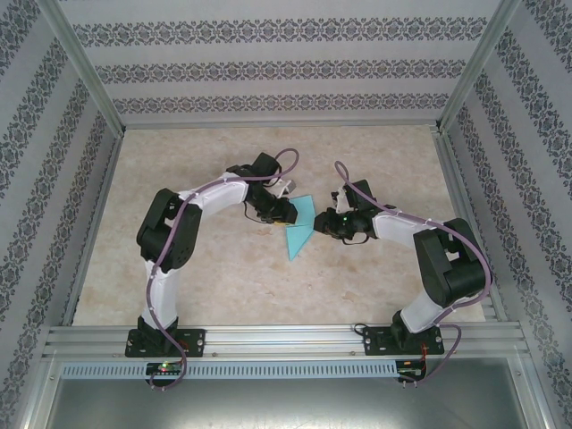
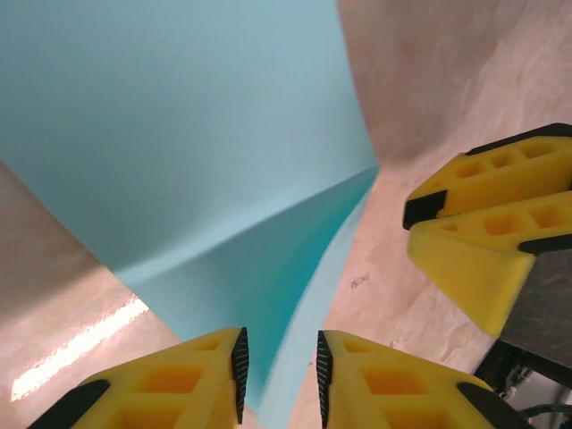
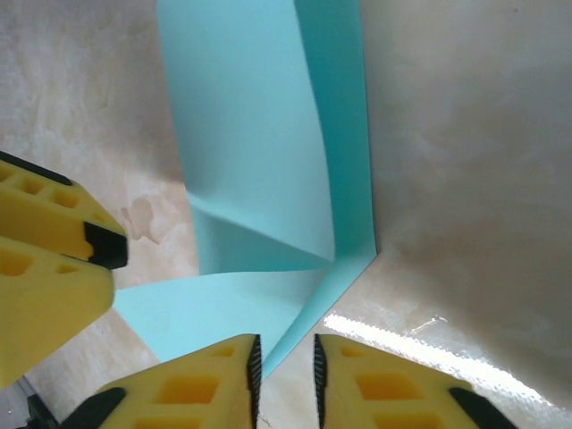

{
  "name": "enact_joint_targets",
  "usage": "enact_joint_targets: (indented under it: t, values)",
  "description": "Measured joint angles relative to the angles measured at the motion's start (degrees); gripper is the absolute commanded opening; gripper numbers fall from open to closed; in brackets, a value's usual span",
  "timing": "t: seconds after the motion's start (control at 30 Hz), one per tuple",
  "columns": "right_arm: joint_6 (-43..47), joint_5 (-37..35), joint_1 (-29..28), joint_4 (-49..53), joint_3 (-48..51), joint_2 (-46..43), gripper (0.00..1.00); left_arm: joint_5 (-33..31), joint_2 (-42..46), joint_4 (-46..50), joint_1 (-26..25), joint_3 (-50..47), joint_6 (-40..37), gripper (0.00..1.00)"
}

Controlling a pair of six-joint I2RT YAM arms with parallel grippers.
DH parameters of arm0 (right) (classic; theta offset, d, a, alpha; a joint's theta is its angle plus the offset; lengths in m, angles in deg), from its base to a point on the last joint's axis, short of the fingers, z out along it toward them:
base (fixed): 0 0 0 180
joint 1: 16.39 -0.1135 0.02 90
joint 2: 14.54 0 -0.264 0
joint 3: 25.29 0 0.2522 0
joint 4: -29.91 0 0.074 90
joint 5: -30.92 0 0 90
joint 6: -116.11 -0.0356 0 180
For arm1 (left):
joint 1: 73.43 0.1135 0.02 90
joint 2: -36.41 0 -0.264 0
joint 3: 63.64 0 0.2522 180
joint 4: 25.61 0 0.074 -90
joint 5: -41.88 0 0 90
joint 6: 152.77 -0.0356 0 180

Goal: Fold a paper plane with a square sheet of paper (pick it up from the middle)
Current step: Fourth fold the wing at the center of the table.

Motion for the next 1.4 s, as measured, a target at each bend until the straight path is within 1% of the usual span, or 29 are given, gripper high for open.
enact_joint_targets:
  t: [0.3,0.4,0.53,0.67,0.77,0.9,1.07,1.2,1.4]
  values:
    - [-0.46,1.2,0.09,-1.4,0.0,0.35,0.33,-6.84,1.33,0.42,-3.52,-2.89,-0.11,0.3]
    - [-0.46,1.38,0.09,-1.57,0.0,0.9,0.33,-10.8,2.62,1.16,-4.44,-3.98,-0.26,0.3]
    - [-0.5,1.51,0.09,-1.92,0.0,1.46,0.34,-17.53,6.86,1.53,-5.51,-5.14,-0.48,0.31]
    - [-0.9,1.95,0.09,-2.84,0.0,1.99,0.35,-20.98,11.63,1.36,-6.01,-5.81,-0.46,0.32]
    - [-1.6,2.78,0.09,-4.02,0.0,2.51,0.35,-22.01,13.57,1.18,-6.84,-6.03,-0.44,0.32]
    - [-2.27,3.87,0.09,-5.66,0.0,3.56,0.35,-21.53,14.25,0.68,-8.92,-7.8,-0.15,0.3]
    - [-3.76,5.4,0.09,-7.98,0.5,4.46,0.34,-20.41,13.97,0.26,-11.37,-10.95,0.46,0.24]
    - [-4.37,5.9,0.11,-8.59,0.66,4.44,0.34,-20.85,12.57,-0.39,-11.61,-12.02,0.68,0.21]
    - [-4.85,6.29,0.85,-9.22,2.16,3.26,0.34,-23.61,9.97,-0.61,-11.61,-12.13,0.57,0.19]
